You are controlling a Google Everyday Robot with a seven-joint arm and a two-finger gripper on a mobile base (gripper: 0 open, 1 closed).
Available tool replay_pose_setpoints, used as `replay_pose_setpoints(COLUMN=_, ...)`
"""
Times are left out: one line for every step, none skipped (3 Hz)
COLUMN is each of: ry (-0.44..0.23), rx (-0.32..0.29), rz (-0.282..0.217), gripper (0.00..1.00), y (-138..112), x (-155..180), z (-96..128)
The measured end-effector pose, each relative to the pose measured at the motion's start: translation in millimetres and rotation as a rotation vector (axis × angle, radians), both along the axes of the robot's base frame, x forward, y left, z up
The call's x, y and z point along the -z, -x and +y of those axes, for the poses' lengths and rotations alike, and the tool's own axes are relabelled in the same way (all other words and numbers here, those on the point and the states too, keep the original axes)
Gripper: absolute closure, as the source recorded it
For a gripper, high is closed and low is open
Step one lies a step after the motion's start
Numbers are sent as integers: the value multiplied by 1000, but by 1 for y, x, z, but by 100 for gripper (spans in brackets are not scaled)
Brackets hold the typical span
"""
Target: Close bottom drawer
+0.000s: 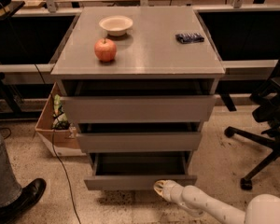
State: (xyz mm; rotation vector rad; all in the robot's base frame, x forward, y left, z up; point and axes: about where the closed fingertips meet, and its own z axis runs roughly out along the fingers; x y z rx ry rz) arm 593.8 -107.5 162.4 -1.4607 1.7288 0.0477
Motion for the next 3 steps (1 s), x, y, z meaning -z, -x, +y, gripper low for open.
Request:
replay_pose_setpoints(ry=-10, rx=-14, rz=-26, gripper=100, y=-11, x=-3, z=10)
replay_pose_setpoints(ry=-31, rx=-43, rz=-73, gripper=100, y=-27, x=-9, z=28)
replay_pose_setpoints(ry=-68, rx=-140, rz=-137, gripper=100, y=-37, x=-8, z=77)
